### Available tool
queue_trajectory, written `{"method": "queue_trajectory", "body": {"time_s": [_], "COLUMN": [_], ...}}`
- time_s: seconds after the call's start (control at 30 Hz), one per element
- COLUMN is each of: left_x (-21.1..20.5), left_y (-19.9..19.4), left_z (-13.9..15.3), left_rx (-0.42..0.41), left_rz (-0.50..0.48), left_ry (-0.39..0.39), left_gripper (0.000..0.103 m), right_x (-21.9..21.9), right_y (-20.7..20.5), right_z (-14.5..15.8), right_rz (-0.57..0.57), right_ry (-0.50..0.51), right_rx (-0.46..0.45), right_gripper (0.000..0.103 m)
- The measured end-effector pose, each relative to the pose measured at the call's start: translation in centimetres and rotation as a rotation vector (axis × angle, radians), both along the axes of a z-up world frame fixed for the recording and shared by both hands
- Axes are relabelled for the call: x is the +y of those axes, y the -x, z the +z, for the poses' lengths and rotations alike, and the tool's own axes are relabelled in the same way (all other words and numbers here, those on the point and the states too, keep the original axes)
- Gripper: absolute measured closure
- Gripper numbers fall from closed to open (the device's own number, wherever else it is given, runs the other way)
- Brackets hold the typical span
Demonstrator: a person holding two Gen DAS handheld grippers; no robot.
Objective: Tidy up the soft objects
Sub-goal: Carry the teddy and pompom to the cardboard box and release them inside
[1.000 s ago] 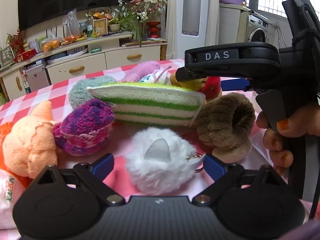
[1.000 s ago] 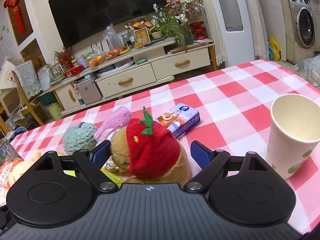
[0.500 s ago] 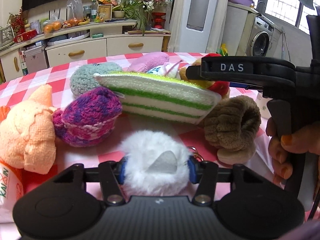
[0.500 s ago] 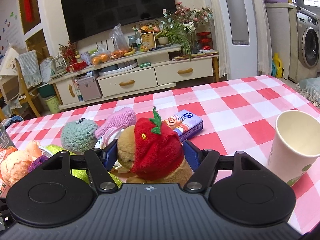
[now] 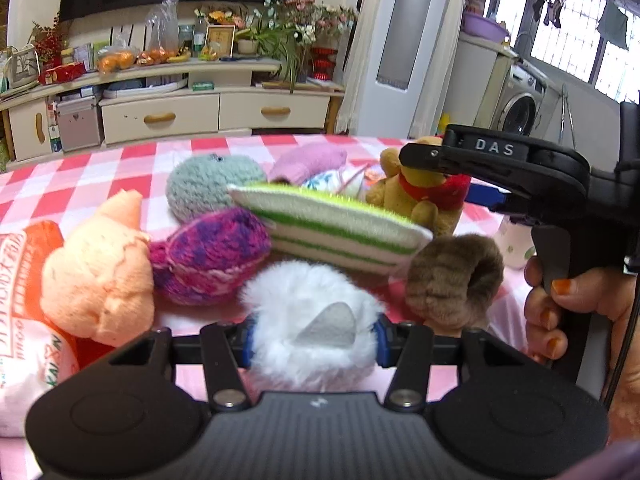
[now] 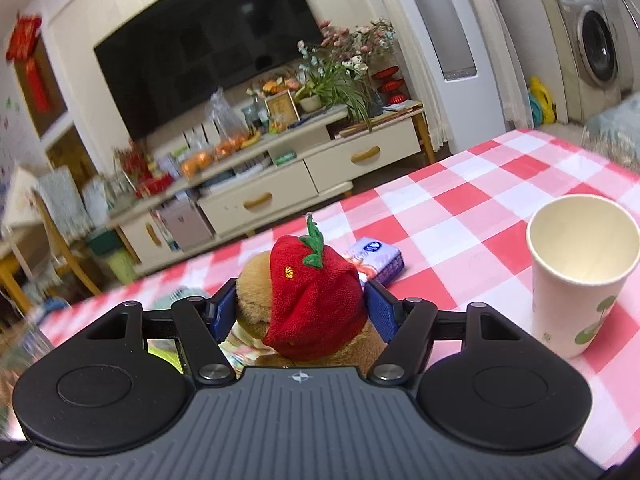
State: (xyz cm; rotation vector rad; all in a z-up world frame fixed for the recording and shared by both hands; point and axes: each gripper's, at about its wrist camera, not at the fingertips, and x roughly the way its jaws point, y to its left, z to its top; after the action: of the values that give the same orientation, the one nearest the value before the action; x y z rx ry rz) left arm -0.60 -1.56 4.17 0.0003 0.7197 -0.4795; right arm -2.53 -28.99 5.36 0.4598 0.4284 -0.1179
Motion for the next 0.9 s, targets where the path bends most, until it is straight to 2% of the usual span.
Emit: {"method": "queue_trajectory", "body": {"time_s": [0.23,0.5,0.9], "left_x": [1.7,4.0,8.3], "left_y": [0.5,1.0,1.7], "left_z": [1.4,3.0,5.2], "left_rx": [-0.041,-0.087,-0.151], "left_rz": [0.010,0.035,0.121], "left_ry": [0.035,0.083,0.135], "left_gripper": [0.053,0.053,0.053], "right_x": [-0.2,1.3,5.3], "right_y": [1.4,2.9,1.2], "right_z": [1.3,3.1,3.6], "right_rz": [-0.012,-0.005,0.103], "right_ry": [-0.085,-0.101,-0.098], "right_rx": [-0.057,-0.106,-0.102], "right_gripper": [0.020,0.020,0.020]}}
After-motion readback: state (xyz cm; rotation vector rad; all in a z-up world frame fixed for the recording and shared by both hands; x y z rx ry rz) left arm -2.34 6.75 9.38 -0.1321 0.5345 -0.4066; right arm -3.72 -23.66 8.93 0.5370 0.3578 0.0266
